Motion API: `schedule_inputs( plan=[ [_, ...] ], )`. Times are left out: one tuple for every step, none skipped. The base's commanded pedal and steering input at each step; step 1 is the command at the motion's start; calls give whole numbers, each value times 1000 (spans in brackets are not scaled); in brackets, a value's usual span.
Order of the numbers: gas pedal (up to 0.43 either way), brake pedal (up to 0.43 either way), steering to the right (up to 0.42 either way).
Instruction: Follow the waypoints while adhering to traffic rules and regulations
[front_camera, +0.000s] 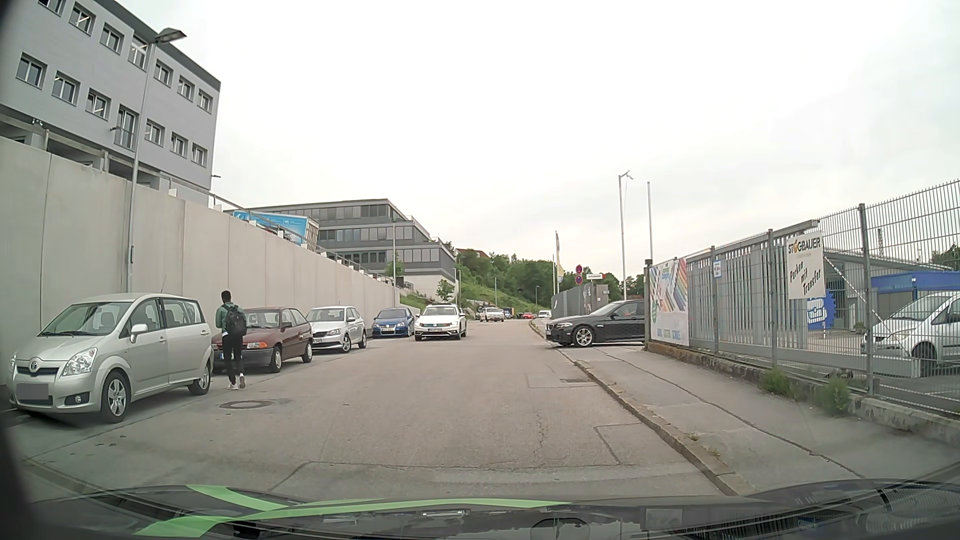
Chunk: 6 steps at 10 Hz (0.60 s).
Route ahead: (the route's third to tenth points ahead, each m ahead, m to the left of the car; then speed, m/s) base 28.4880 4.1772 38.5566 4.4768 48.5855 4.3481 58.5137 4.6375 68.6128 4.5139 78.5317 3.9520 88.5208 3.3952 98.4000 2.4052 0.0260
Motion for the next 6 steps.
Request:
schedule_inputs(
  plan=[
    [0, 171, -5],
    [0, 171, -5],
    [0, 165, -5],
    [0, 122, -5],
    [0, 116, -5],
    [0, 116, -5]
  ],
)
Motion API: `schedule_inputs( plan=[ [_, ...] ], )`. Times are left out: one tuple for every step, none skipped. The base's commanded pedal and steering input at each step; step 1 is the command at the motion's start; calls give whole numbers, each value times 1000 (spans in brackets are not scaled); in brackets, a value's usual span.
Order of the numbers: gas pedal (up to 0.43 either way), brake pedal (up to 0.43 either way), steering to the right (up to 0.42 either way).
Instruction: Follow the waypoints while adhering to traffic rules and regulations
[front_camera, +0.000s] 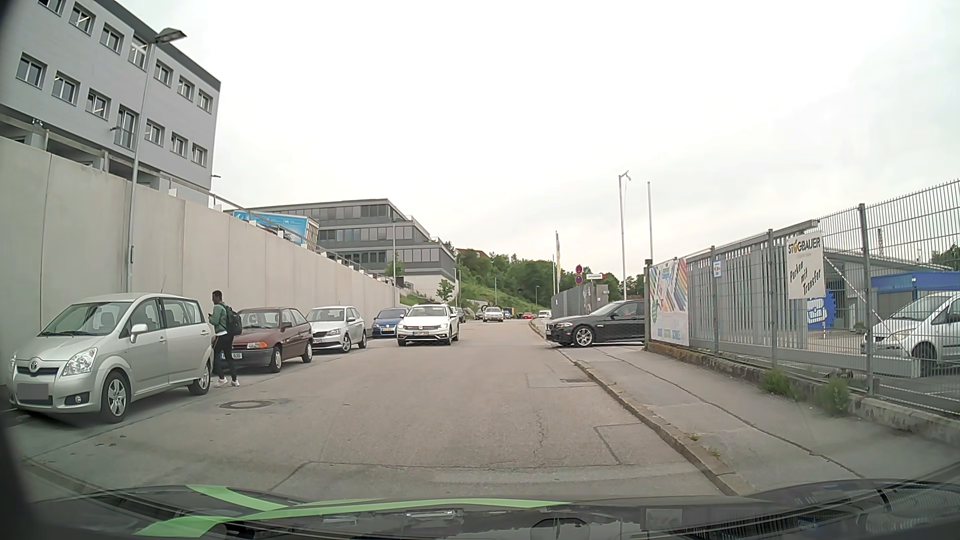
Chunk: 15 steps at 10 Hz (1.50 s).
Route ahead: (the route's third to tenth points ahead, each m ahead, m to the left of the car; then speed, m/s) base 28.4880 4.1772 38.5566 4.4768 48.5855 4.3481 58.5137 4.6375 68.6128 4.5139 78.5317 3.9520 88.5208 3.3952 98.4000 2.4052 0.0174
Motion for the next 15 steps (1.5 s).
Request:
schedule_inputs(
  plan=[
    [0, 116, -5],
    [0, 116, -5],
    [0, 116, -5],
    [0, 116, -5],
    [0, 116, -5],
    [0, 116, -5],
    [0, 116, -4],
    [0, 116, -5],
    [0, 116, -4],
    [0, 116, -5],
    [0, 116, -5],
    [0, 116, -5],
    [0, 116, -5],
    [0, 116, -5],
    [0, 116, -5]
  ],
)
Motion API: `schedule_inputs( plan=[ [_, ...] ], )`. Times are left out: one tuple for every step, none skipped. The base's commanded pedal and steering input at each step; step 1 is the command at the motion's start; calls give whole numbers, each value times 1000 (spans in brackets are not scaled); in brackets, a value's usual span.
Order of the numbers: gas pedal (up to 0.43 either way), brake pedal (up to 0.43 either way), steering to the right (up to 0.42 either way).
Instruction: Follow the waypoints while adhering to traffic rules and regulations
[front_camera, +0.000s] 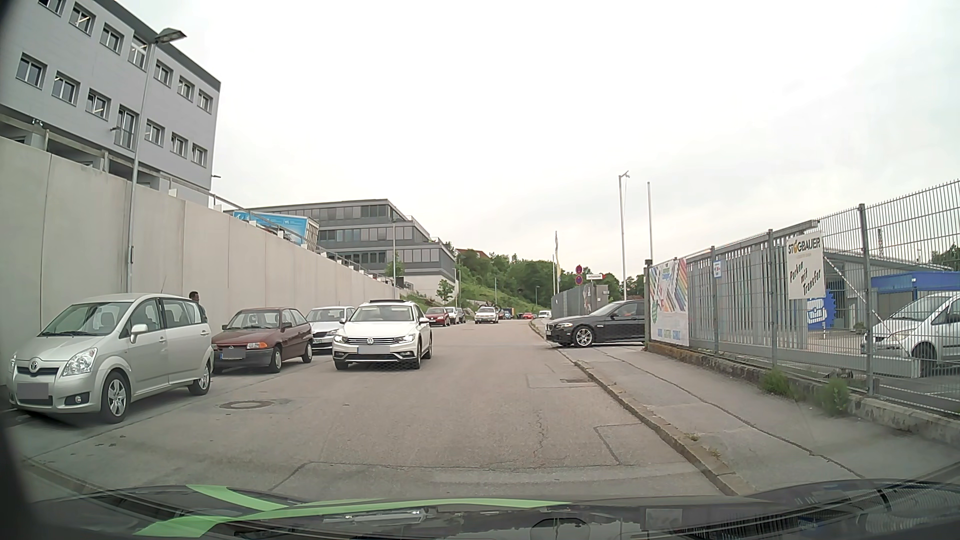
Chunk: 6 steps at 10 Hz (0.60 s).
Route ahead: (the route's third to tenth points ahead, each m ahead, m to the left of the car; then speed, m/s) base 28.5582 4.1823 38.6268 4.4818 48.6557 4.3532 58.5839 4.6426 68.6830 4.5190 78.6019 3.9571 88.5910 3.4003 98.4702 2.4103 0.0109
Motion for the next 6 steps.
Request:
schedule_inputs(
  plan=[
    [0, 116, -4],
    [0, 116, -4],
    [0, 116, -5],
    [0, 116, -5],
    [0, 116, -4],
    [0, 116, -4]
  ],
)
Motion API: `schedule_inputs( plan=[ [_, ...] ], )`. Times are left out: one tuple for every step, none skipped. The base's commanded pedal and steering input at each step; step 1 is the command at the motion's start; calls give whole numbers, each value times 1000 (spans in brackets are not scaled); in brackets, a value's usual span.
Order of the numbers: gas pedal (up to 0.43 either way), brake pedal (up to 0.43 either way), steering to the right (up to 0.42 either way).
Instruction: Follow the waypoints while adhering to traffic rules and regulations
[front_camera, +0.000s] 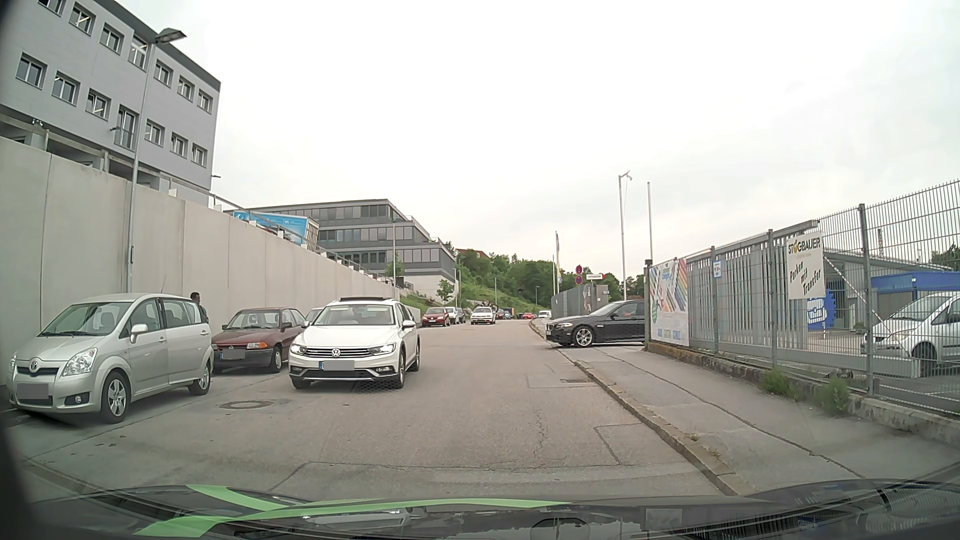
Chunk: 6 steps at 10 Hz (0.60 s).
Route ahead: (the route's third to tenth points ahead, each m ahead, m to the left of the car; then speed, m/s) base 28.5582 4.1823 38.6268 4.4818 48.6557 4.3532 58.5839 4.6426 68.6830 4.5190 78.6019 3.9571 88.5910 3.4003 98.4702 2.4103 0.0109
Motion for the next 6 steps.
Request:
schedule_inputs(
  plan=[
    [0, 116, -4],
    [0, 122, -5],
    [0, 122, -5],
    [0, 122, -4],
    [0, 122, -4],
    [0, 122, -5]
  ],
)
